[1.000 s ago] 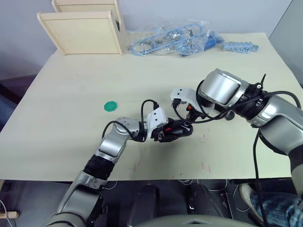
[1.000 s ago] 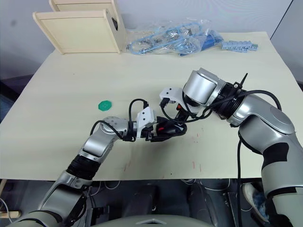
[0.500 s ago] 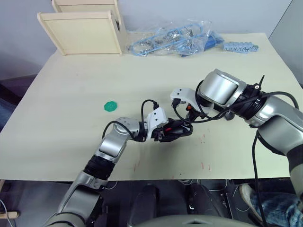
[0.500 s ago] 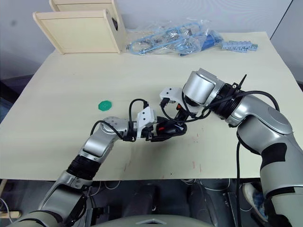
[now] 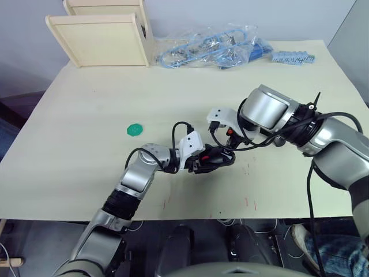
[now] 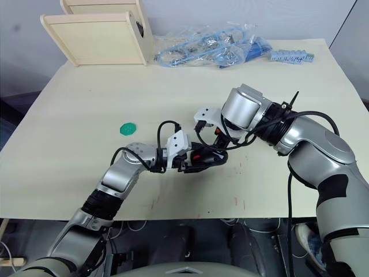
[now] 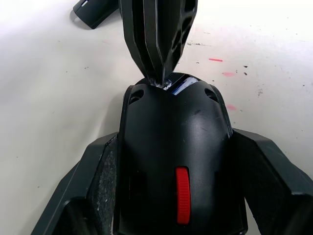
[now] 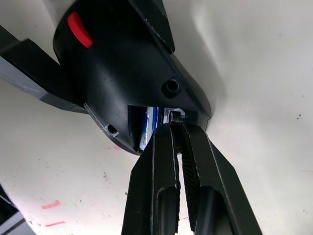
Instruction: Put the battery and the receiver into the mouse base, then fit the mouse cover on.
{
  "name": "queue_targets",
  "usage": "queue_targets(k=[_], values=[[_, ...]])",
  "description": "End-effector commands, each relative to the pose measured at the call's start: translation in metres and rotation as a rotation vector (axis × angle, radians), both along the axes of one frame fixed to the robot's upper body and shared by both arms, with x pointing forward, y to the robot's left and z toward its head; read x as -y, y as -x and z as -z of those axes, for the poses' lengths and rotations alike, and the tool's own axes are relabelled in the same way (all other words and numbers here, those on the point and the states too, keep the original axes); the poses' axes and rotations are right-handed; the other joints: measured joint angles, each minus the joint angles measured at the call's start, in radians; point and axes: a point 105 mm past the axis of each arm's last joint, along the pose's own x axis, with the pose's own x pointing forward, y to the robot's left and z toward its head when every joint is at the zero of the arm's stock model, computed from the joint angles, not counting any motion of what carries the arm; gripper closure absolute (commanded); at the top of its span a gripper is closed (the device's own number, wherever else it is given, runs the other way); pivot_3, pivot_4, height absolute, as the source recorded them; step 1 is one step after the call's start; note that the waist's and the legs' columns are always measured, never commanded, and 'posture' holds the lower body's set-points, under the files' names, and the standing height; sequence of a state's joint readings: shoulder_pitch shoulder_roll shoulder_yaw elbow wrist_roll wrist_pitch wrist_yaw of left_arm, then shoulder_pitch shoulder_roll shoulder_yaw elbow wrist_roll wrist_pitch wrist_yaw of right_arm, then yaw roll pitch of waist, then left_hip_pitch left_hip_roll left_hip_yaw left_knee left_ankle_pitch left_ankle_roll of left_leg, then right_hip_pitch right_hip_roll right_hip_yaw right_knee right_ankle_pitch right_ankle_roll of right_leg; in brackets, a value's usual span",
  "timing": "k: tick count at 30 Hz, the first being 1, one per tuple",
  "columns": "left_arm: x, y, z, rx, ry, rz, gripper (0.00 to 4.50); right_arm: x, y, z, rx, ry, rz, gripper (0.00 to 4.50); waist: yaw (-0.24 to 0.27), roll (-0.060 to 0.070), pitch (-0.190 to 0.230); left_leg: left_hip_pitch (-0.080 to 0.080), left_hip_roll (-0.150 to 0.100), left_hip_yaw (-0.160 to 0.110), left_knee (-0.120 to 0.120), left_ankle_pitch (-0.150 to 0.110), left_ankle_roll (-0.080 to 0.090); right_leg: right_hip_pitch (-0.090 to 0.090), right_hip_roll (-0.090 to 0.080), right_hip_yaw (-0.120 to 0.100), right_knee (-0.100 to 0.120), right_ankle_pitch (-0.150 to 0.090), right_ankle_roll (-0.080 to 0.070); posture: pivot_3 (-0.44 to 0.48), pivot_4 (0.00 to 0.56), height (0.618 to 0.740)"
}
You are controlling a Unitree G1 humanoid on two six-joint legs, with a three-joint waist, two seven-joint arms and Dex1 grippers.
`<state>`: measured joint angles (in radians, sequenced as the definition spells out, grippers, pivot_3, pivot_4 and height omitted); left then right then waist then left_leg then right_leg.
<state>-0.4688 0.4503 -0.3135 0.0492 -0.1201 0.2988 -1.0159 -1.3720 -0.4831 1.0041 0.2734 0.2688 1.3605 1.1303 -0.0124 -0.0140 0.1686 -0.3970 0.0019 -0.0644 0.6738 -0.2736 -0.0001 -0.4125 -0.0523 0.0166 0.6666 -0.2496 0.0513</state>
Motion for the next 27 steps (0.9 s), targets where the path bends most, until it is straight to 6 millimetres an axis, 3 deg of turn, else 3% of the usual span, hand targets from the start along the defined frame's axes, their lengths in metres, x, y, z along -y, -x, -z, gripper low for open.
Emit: queue_targets(k=[1,27], values=[[0.0025,0.0003,0.0046,0.003,-0.013,-0.016,1.58,-0.0025,-0.0001,-0.0047,0.017,0.008,-0.022,4.5,0.0,0.0,0.0,0.0,0.0,0.0,0.0,0.0,0.0,0.0,0.0,0.0,0.0,0.0,0.0,0.0,0.15,0.74],[0.0051,0.0006,0.0069,0.0,-0.001,-0.031,1.58,-0.0089,0.0001,0.003,-0.006,0.055,-0.041,4.5,-0.001,0.003,-0.002,0.001,0.0,0.0,0.0,0.0,0.0,0.0,0.0,0.0,0.0,0.0,0.0,0.0,0.15,0.74]])
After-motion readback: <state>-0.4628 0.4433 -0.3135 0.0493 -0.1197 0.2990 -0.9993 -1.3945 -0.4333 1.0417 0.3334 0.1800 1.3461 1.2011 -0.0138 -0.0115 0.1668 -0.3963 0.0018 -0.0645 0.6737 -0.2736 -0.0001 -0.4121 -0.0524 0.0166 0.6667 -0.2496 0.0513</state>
